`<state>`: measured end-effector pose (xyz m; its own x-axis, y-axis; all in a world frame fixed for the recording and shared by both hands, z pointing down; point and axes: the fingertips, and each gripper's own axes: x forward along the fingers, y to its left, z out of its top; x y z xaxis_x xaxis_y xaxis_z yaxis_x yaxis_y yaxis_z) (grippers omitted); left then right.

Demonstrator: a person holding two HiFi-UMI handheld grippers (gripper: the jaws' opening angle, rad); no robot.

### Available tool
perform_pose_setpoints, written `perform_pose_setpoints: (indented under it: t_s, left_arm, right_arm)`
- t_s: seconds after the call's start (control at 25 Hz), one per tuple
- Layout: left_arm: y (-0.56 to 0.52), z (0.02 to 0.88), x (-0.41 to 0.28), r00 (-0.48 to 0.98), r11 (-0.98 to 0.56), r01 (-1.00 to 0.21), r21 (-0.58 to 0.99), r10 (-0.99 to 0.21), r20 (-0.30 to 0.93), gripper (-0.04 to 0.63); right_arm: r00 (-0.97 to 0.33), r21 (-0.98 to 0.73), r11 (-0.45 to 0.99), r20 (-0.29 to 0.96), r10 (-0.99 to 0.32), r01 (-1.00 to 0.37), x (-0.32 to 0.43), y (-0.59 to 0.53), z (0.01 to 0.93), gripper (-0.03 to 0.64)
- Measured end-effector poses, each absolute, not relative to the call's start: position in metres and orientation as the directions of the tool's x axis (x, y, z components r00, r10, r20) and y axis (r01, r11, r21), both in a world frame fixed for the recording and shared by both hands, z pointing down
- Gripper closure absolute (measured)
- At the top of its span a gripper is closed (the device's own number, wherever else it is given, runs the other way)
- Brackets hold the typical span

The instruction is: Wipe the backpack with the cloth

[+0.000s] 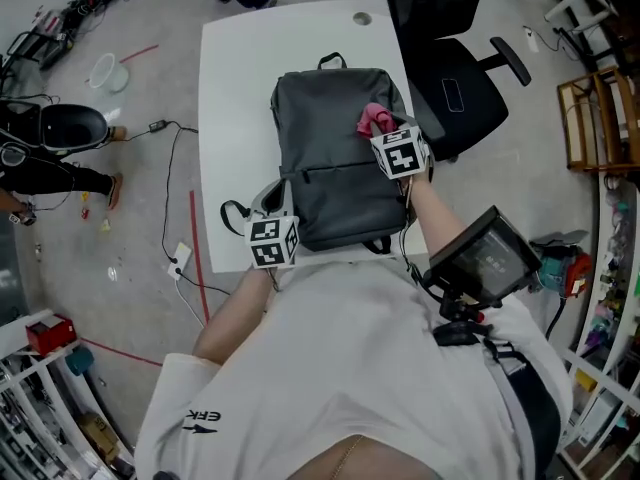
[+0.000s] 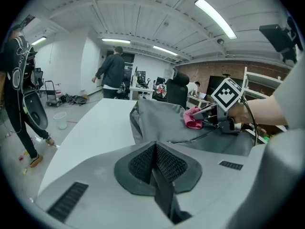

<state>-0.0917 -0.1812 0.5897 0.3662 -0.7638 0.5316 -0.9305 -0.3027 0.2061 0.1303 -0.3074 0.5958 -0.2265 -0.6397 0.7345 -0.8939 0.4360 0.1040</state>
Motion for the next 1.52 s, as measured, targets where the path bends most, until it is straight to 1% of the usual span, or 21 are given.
perform_pose_setpoints:
  t_s: [0.16, 0.28, 0.44, 0.64, 0.76, 0.92, 1.12, 1.52]
  left_arm:
    - [-0.179, 0.590, -0.091, 0.357, -0.293, -0.934, 0.204, -0.768, 0.532, 0.592]
    - [-0.178, 0.590, -0.092, 0.349, -0.284, -0.937, 0.204, -0.771, 0.532, 0.592]
    - [-0.176, 0.589, -0.100, 0.329, -0.257, -0.944, 0.207, -0.776, 0.538, 0.592]
    - [-0.169, 0.588, -0.114, 0.301, -0.217, -0.952, 0.215, -0.781, 0.547, 0.592]
    - [-0.167, 0.589, -0.117, 0.301, -0.219, -0.952, 0.212, -0.783, 0.545, 0.592]
    - [-0.169, 0.590, -0.115, 0.310, -0.231, -0.950, 0.211, -0.784, 0.538, 0.592]
    - [-0.171, 0.590, -0.108, 0.334, -0.260, -0.943, 0.209, -0.769, 0.546, 0.592]
    - [-0.174, 0.599, -0.106, 0.356, -0.294, -0.934, 0.201, -0.748, 0.560, 0.592]
  right_arm:
    - [-0.236, 0.104, 0.443, 0.727, -0.645, -0.890, 0.125, -0.303, 0.589, 0.488]
    - [-0.290, 0.076, 0.482, 0.715, -0.637, -0.873, 0.101, -0.299, 0.582, 0.488]
    - [-0.391, 0.011, 0.551, 0.693, -0.606, -0.834, 0.050, -0.289, 0.568, 0.488]
    - [-0.544, -0.115, 0.647, 0.662, -0.516, -0.754, -0.025, -0.265, 0.555, 0.488]
    - [-0.588, -0.150, 0.699, 0.677, -0.443, -0.699, -0.056, -0.249, 0.567, 0.488]
    - [-0.554, -0.115, 0.699, 0.704, -0.444, -0.705, -0.052, -0.248, 0.583, 0.488]
    - [-0.470, -0.036, 0.673, 0.743, -0.476, -0.739, -0.011, -0.253, 0.591, 0.488]
    - [-0.225, 0.086, 0.466, 0.790, -0.571, -0.881, 0.121, -0.270, 0.590, 0.488]
